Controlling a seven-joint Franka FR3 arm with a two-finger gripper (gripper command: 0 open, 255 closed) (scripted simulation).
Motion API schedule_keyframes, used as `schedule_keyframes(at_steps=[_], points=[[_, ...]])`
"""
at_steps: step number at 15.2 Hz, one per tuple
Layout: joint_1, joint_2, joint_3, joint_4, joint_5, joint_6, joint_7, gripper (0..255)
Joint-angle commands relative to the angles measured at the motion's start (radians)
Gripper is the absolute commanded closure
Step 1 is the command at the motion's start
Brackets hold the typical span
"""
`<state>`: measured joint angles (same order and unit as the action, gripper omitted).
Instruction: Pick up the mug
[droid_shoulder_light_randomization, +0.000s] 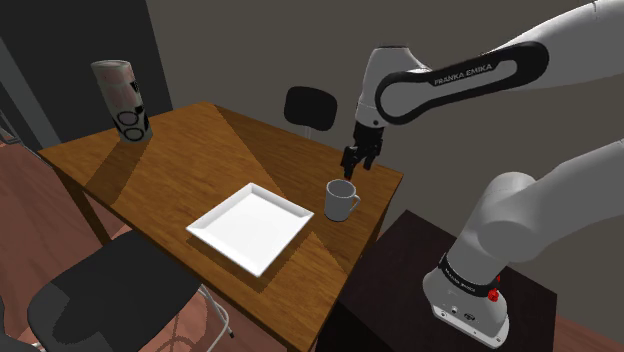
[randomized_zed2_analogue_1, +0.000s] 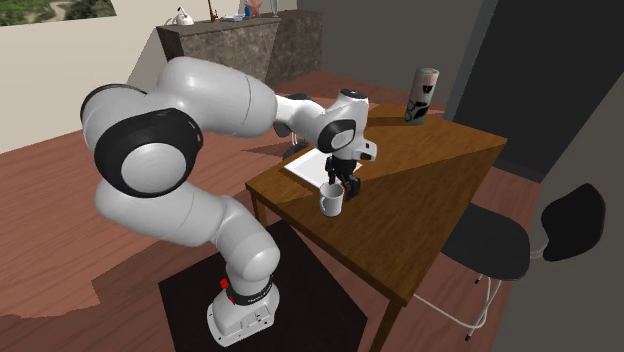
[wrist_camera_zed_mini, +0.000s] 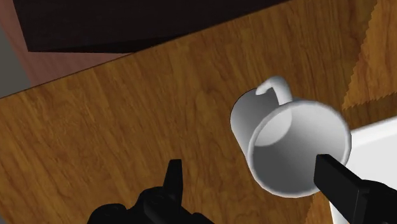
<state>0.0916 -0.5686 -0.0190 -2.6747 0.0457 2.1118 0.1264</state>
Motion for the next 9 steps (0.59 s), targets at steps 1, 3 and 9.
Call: schedule_keyframes(at_steps=[1,3,9], points=[[0.018,0.057,0.010,-0.019,0.023,0.076,0.008,0],[0.023,0.081,0.012,-0.033,0.030,0.114,0.008,0],[0.026,0.140,0.011,-0.076,0.037,0.216,0.000,0]])
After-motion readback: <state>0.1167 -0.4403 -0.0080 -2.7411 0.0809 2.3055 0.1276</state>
